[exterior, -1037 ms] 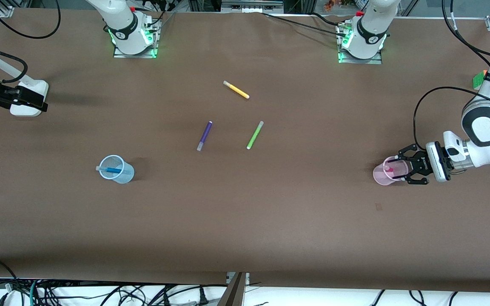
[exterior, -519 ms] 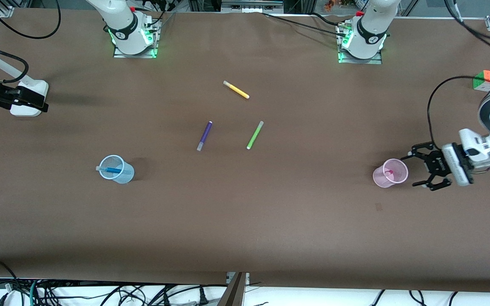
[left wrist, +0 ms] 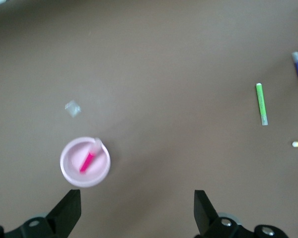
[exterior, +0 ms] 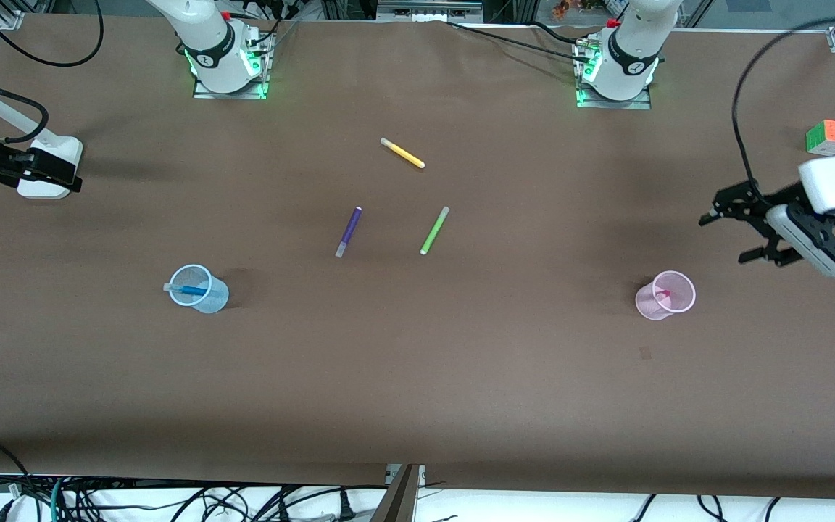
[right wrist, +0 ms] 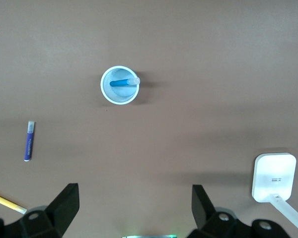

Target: Place pink and blue markers in matching cups

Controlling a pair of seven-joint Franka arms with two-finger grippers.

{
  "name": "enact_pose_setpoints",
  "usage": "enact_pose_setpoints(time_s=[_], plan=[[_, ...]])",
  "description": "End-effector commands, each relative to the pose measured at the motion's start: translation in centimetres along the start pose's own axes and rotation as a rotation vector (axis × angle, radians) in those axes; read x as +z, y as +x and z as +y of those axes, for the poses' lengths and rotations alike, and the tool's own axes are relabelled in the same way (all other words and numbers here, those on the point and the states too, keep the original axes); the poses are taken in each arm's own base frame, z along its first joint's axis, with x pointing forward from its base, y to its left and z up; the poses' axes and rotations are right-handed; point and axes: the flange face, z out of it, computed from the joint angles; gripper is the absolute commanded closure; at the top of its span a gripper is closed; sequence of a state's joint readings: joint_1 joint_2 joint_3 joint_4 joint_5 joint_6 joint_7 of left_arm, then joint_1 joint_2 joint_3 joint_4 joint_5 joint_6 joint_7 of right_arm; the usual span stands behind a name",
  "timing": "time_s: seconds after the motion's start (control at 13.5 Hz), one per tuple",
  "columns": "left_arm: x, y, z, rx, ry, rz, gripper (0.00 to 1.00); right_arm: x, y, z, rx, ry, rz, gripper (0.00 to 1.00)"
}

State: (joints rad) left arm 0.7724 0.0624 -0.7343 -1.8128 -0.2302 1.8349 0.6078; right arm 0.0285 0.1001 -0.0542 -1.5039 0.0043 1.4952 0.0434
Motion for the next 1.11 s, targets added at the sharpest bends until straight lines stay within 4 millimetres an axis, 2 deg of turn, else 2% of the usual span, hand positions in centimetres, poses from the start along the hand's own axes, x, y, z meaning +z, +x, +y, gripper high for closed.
enact_pose_setpoints(time_s=[0.0,0.07,0.15,0.3,0.44,1.04], plan=[[-4.4,0.4,4.1,-0.180,0.095,-0.082,0.00,-0.4,0.2,0.4,0.005,-0.011,0.010,0.00],[-6.1,0.7,5.0,-0.248,0.139,-0.102,0.00,-0.3,0.2,0.4,0.005,-0.011,0.008,0.00],[-7.0,1.2,6.5,-0.311,0.185,-0.123,0.00,-0.3,0.2,0.4,-0.001,-0.011,0.008,0.00],[-6.9,1.7,8.4,-0.364,0.215,-0.148,0.00,-0.3,0.2,0.4,-0.001,-0.011,0.010,0.00],[-7.4,1.8,8.5,-0.364,0.213,-0.138,0.00,-0.4,0.2,0.4,0.001,-0.012,0.011,0.00],[-7.0,2.0,9.2,-0.344,0.213,-0.148,0.00,-0.4,0.2,0.5,0.001,-0.012,0.010,0.00]])
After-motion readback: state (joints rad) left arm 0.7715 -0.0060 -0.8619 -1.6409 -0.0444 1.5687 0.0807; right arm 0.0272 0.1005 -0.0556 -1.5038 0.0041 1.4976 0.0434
